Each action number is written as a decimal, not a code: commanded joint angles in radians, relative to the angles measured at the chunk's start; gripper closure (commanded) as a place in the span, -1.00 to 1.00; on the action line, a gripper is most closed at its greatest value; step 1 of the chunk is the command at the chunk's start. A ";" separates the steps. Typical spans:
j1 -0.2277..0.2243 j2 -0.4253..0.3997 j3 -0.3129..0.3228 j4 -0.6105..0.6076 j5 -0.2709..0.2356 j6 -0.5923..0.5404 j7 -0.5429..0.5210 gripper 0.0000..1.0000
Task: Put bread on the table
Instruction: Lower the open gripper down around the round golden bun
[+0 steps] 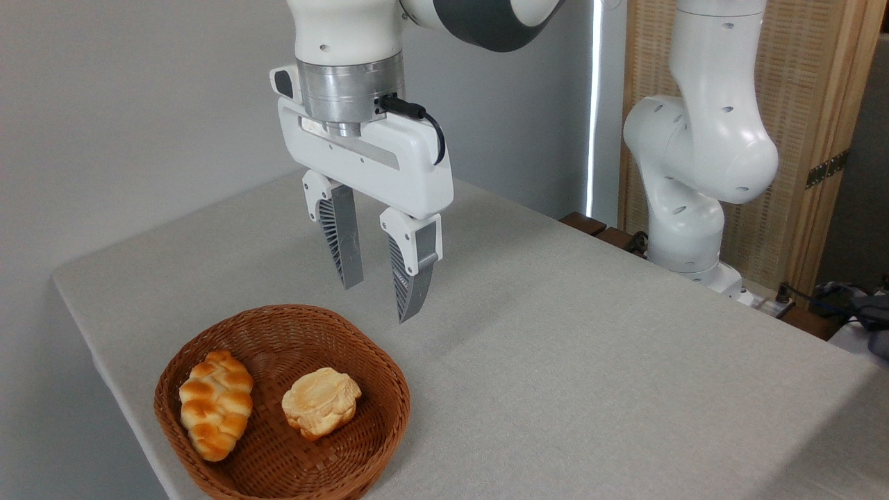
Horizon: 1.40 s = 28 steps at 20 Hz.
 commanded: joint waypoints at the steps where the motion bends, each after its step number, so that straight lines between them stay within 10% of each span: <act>1: -0.012 0.014 0.003 0.009 0.006 0.035 -0.007 -1.00; 28: -0.064 0.214 -0.033 -0.093 0.009 0.371 -0.007 -1.00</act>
